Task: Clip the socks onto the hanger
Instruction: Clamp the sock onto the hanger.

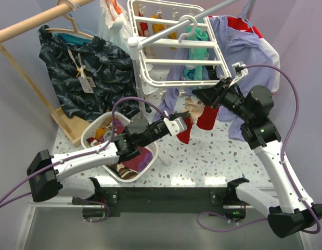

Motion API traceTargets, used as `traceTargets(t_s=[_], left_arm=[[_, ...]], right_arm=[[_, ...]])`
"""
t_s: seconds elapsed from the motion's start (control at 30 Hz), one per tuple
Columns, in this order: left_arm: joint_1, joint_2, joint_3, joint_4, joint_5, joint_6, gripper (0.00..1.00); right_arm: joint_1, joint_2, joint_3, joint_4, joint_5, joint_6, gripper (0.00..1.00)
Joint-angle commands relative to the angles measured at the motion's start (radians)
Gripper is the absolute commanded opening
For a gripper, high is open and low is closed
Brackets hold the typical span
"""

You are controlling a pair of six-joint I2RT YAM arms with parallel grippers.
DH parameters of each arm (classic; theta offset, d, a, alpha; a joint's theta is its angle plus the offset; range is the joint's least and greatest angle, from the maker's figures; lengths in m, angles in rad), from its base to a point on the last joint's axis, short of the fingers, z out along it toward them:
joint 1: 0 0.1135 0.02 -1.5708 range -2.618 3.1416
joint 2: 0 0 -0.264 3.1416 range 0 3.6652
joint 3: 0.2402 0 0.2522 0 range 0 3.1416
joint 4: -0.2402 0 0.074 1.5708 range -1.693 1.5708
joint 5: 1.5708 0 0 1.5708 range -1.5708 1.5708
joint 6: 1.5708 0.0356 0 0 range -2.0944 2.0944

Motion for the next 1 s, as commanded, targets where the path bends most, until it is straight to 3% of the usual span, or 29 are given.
traceTargets(t_s=[0.0, 0.97], left_arm=[[-0.002, 0.000, 0.022, 0.033, -0.005, -0.014, 0.00], [0.026, 0.012, 0.080, -0.008, 0.009, -0.034, 0.00]], right_arm=[[0.004, -0.013, 0.015, 0.004, -0.012, -0.030, 0.08], [0.004, -0.004, 0.015, -0.007, -0.035, -0.054, 0.08]])
